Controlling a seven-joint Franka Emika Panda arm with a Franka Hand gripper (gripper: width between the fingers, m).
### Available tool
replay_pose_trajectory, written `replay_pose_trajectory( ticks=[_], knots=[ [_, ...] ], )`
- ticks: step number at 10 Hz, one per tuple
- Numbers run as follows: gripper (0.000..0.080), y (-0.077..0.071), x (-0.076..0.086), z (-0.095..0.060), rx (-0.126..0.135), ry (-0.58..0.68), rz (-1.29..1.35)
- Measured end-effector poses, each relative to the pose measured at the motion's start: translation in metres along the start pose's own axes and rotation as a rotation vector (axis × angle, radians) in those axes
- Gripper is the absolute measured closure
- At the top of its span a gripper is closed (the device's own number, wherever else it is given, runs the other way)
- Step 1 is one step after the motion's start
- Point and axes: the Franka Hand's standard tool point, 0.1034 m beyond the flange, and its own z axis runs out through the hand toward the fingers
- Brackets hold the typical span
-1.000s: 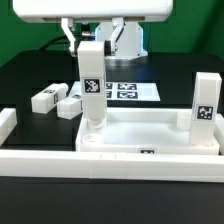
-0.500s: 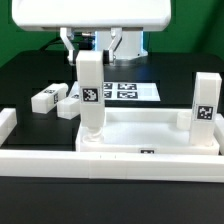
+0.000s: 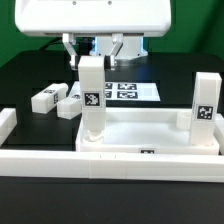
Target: Assemble desk
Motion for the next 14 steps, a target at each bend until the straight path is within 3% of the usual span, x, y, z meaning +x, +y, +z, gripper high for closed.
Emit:
replay_pose_trajectory(
  ticks=[8,14],
  knots=[
    [0.0509,0.001,-0.006,0.009,-0.006,-0.006,-0.001],
    [0.0509,-0.004,-0.008,0.011,-0.05,0.117,-0.025]
  ],
)
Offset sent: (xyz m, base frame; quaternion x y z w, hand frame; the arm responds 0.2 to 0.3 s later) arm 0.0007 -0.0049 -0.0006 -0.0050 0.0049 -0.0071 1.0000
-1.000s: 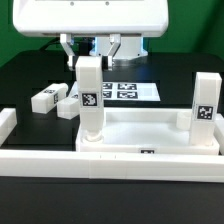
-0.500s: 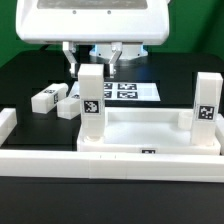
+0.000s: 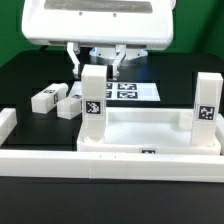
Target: Assemble desk
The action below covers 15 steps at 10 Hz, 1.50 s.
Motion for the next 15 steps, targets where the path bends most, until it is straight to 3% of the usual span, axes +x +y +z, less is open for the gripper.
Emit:
replay_pose_trajectory(
  ticks=[3,4,5,10,13,15],
  knots=[
    [0.0509,0.001,0.0,0.0,-0.006,0.012,0.0],
    [0.0305,0.001,0.0,0.0,-0.006,0.012,0.0],
    [0.0199,0.001,0.0,0.0,-0.006,0.012,0.0],
    [0.015,0.004,0.003,-0.004,-0.006,0.018,0.004],
    [0.015,0.007,0.016,-0.022,0.017,-0.01,0.017],
    [0.015,0.004,0.017,-0.022,0.031,-0.039,0.02]
  ],
)
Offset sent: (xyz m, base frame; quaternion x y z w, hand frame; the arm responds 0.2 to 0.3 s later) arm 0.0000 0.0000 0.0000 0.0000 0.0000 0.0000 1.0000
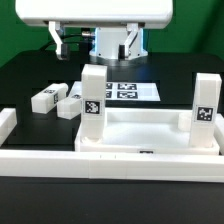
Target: Assemble desk
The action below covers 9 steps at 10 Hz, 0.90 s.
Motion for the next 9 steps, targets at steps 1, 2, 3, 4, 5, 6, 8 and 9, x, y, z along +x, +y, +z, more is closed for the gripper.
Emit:
replay_pose_trajectory(
  ticks=[1,2,3,4,5,6,8,9],
  knots=[
    [0.015,0.0,0.0,0.0,-0.001,0.0,0.0],
    [0.015,-0.004,-0.008,0.004,0.02,-0.061,0.003],
    [0.015,-0.008,-0.012,0.008,0.053,-0.16,0.01],
    [0.015,-0.007,-0.008,0.01,0.063,-0.188,0.013],
    [0.015,-0.011,-0.014,0.012,0.092,-0.288,0.012],
    [0.015,-0.011,-0.012,0.013,0.108,-0.357,0.009],
    [0.015,-0.011,-0.012,0.015,0.141,-0.47,0.014],
    [0.015,-0.012,-0.01,0.016,0.146,-0.48,0.012]
  ],
)
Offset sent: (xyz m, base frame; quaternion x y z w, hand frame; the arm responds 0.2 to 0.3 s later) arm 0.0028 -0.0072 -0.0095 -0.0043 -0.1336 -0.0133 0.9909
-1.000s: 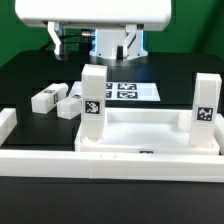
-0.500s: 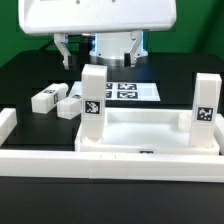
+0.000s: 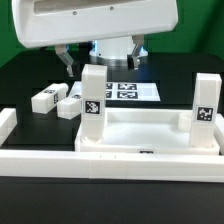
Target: Assemble desk
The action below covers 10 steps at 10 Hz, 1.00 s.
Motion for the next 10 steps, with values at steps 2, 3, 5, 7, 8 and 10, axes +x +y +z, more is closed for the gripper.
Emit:
replay_pose_trajectory(
  ticks=[2,3,5,7,8,10],
  knots=[
    [0.015,0.004,0.001,0.002,-0.014,0.004,-0.008],
    [0.015,0.014,0.0,0.005,-0.051,-0.01,-0.035],
    [0.015,0.018,0.001,0.008,-0.106,-0.025,-0.076],
    [0.015,0.017,0.004,0.008,-0.114,-0.024,-0.096],
    [0.015,0.019,0.005,0.007,-0.107,-0.024,-0.084],
    [0.015,0.02,0.006,0.007,-0.1,-0.022,-0.079]
  ],
)
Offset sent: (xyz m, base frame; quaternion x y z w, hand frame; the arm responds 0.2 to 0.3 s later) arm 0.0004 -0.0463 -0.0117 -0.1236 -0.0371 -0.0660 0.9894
